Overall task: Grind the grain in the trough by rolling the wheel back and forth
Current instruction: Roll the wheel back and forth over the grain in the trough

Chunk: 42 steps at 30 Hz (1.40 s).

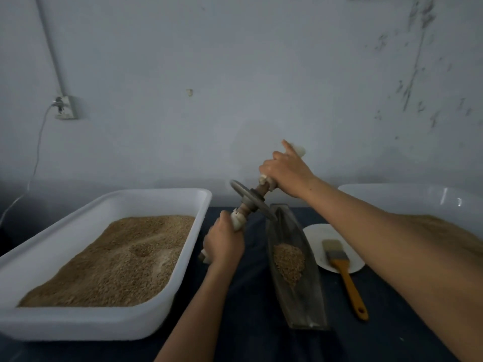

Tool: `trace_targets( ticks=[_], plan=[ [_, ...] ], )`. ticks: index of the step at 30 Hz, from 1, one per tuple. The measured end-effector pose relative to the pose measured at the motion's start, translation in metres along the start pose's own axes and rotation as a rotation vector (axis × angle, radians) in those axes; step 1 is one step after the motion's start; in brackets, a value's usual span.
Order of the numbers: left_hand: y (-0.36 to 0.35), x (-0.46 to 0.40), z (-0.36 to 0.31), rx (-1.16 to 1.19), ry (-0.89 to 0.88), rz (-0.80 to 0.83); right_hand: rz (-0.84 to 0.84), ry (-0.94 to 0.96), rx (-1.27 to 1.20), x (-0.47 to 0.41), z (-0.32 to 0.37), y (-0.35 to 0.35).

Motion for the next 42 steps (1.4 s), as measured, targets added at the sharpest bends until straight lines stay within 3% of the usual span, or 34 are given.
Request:
trace_targets(
  ticks=[9, 19, 26, 35, 42],
  plan=[
    [0.002, -0.004, -0.039, -0.295, -0.366, -0.041, 0.146, -0.392, -0.203, 0.099, -0.034, -0.016],
    [-0.010, -0.004, -0.028, -0.390, -0.409, 0.095, 0.306, -0.459, -0.453, 0.133, -0.010, -0.038],
    [-0.019, -0.001, -0.019, -0.374, -0.431, 0.168, 0.377, -0.440, -0.481, 0.134, -0.006, -0.053],
    [-0.012, -0.007, -0.032, -0.379, -0.487, 0.106, 0.425, -0.475, -0.521, 0.131, -0.018, -0.043],
    [-0.017, 0.000, -0.024, -0.371, -0.479, 0.228, 0.498, -0.449, -0.530, 0.137, -0.008, -0.054]
  ],
)
Point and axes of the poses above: each hand's wrist, its own x-axis away from the middle knuckle, its own y-axis out of the back of the hand, z = x × y, the point moved 4 cm from there along -x, towards the middle knuckle, and after that the axes turned 2 degrees about -x, right-handed, at the moved point
